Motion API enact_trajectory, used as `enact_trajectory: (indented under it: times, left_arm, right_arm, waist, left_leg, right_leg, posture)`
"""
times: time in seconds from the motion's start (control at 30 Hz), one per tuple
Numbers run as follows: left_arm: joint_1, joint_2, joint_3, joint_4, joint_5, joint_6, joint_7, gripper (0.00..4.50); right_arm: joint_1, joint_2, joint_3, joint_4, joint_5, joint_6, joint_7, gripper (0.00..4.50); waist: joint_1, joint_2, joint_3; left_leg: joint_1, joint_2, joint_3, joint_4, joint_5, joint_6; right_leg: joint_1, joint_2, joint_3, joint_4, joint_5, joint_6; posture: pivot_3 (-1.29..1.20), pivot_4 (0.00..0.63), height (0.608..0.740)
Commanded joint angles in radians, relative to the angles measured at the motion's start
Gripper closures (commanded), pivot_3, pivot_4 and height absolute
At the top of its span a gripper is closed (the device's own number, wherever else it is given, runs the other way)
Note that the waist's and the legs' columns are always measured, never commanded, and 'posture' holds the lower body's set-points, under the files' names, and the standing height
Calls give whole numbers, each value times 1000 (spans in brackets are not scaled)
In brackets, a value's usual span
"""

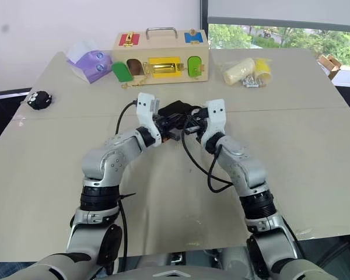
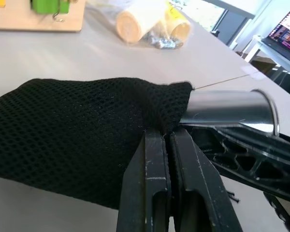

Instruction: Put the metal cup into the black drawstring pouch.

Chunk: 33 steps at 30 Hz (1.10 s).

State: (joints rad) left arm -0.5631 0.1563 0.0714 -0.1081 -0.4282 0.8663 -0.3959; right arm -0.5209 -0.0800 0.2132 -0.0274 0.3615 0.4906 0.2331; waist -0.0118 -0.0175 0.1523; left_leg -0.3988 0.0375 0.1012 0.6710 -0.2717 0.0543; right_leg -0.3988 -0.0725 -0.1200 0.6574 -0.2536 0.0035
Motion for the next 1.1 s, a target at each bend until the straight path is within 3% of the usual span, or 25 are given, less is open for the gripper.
enact_trajectory:
  times: [0.03,0.33,0.77,0.9,1.0,1.1]
  left_arm:
    - [-18,-33,-22,-62,-54,3,-17,4500]
    - [-20,-42,-16,-54,-50,-1,-14,4500]
    - [-17,-48,-23,-50,-55,-16,-5,4500]
    - [-17,-46,-24,-49,-53,-18,-5,4500]
    - [-17,-48,-20,-45,-55,-20,-3,4500]
    - [-17,-54,-13,-38,-58,-22,1,4500]
  right_arm:
    - [-44,-35,96,39,-142,-123,75,4458]
    - [-64,-158,205,138,-415,-324,178,4458]
    - [-106,-212,273,176,-657,-409,222,4458]
    - [-95,-205,249,184,-664,-403,225,4458]
    - [-84,-207,233,168,-662,-426,224,3542]
    - [-67,-194,202,138,-632,-433,220,2125]
  waist:
    - [0,0,0]
    - [1,0,0]
    - [0,-1,1]
    - [1,-1,1]
    - [1,-1,1]
    - [2,-1,1]
  left_leg:
    - [0,0,0,0,0,0]
    - [0,0,0,0,0,-1]
    - [1,0,0,0,1,-2]
    - [1,0,0,0,1,-2]
    - [1,0,0,0,1,-2]
    - [1,0,0,0,1,-2]
  right_leg:
    - [0,0,0,0,0,0]
    - [0,0,0,-1,0,0]
    - [0,0,0,0,0,0]
    - [0,0,0,0,0,0]
    - [0,0,0,0,0,0]
    - [0,0,0,0,0,0]
  posture:
    - [0,150,740]
    - [0,150,740]
    - [0,150,740]
    - [0,150,740]
    - [0,150,740]
    - [0,150,740]
